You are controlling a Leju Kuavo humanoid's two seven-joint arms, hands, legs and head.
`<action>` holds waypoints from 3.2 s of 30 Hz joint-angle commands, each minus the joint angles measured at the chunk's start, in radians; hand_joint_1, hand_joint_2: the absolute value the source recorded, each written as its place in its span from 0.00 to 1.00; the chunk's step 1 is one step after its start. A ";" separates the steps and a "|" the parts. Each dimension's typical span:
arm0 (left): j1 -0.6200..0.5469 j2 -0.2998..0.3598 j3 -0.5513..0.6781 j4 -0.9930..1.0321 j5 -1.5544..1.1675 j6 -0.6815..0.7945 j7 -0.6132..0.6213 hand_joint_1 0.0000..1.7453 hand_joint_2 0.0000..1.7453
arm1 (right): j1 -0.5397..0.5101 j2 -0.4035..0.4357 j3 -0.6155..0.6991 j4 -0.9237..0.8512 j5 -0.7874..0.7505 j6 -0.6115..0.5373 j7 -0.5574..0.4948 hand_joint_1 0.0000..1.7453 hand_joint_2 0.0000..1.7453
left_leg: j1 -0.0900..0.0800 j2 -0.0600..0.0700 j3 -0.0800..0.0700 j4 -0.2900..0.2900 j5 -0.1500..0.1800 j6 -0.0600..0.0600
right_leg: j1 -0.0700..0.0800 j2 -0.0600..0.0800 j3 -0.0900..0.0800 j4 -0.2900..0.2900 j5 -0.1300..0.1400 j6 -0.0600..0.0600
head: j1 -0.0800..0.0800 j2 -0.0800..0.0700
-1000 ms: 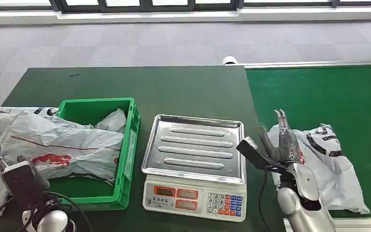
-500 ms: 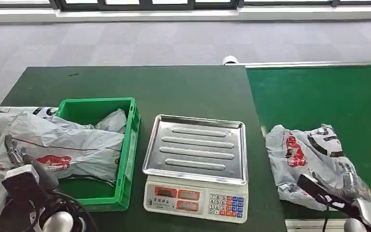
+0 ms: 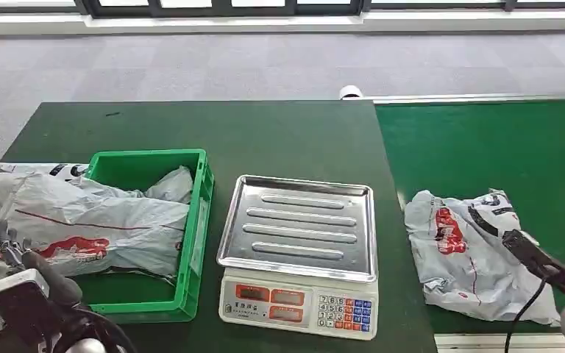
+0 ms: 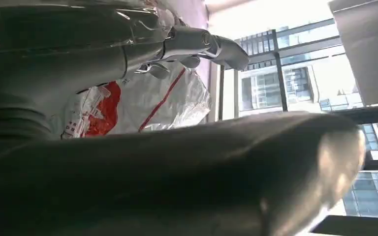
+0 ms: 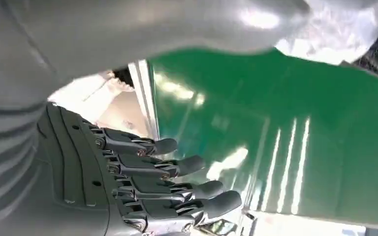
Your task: Moved the parcel from conveyor to table for the left to box.
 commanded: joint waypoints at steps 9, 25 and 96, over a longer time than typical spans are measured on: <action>-0.078 0.013 0.032 0.091 0.003 -0.013 0.010 0.00 0.00 | 0.088 0.132 0.272 0.008 0.031 0.055 0.008 0.00 1.00 | 0.004 0.000 0.004 -0.006 0.001 -0.003 | 0.004 -0.001 0.005 -0.007 0.002 -0.002 | 0.000 0.000; -0.074 0.020 0.039 0.091 0.020 -0.048 0.020 0.00 0.00 | 0.275 0.120 0.271 -0.232 0.009 0.139 0.018 0.00 1.00 | 0.002 -0.002 -0.006 -0.003 -0.002 -0.003 | 0.002 -0.003 0.003 -0.003 -0.002 0.000 | 0.000 0.000; -0.051 -0.010 0.044 0.075 0.031 -0.069 -0.012 0.00 0.00 | 0.139 0.373 0.296 -0.531 0.148 -0.671 -0.172 1.00 1.00 | 0.002 0.000 0.004 -0.002 -0.002 -0.004 | 0.002 0.000 0.003 -0.001 -0.003 -0.001 | 0.000 0.000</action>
